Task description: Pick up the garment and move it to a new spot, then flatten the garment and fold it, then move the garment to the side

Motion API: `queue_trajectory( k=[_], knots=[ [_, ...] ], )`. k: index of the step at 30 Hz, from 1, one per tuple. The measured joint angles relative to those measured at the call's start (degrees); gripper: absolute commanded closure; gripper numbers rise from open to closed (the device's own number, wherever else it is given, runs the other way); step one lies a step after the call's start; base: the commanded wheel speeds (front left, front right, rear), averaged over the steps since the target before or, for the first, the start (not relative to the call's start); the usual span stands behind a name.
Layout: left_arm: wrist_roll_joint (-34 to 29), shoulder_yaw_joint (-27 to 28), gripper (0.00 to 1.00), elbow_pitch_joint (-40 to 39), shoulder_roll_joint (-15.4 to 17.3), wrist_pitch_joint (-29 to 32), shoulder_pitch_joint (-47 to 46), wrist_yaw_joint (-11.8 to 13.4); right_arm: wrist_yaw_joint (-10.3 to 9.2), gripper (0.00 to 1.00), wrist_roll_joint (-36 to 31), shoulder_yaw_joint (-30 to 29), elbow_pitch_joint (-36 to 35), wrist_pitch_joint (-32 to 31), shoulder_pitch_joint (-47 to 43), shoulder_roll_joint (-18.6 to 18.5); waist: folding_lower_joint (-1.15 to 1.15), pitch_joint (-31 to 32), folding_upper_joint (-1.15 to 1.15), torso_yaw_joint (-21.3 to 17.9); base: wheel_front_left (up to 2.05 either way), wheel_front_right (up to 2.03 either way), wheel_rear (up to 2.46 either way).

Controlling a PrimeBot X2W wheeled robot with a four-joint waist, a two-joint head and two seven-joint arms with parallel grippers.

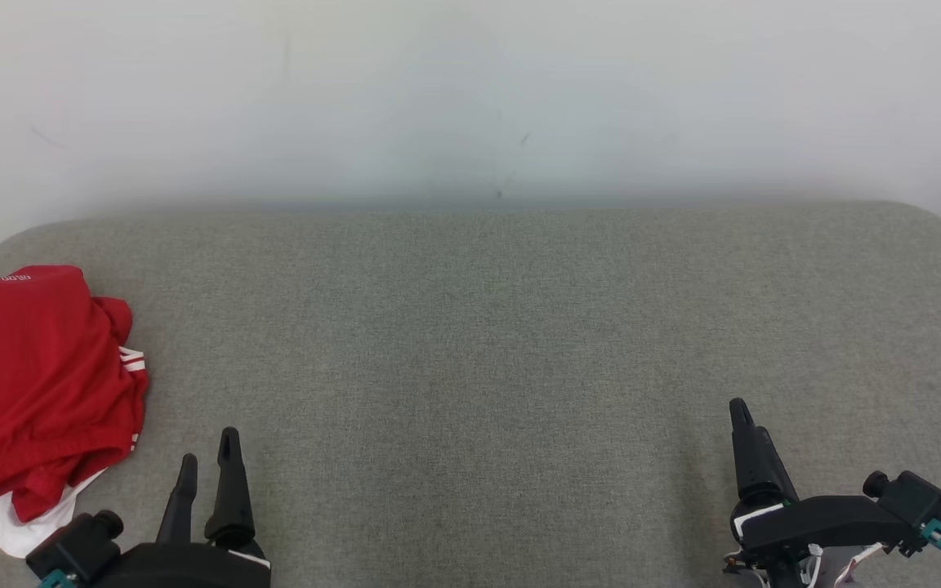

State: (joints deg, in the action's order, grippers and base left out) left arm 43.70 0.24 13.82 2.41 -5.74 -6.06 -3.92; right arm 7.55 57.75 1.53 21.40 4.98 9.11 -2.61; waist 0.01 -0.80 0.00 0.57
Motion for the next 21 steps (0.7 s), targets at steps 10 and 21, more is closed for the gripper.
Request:
queue_trajectory(
  k=[10,21],
  knots=[
    [-10.12,-1.13,0.0,0.48,0.77,-1.56,1.14,1.75,0.0,0.0,-8.12,1.04,1.44,1.68,-0.01,-0.03,0.0,0.21,0.0,0.09,0.0,0.0,0.0],
    [-18.38,-3.27,0.0,1.77,2.76,-3.26,1.34,3.04,0.0,0.0,-18.49,1.88,2.49,2.93,0.07,-0.05,-0.01,0.19,0.0,0.13,0.0,0.0,0.0]
  ],
)
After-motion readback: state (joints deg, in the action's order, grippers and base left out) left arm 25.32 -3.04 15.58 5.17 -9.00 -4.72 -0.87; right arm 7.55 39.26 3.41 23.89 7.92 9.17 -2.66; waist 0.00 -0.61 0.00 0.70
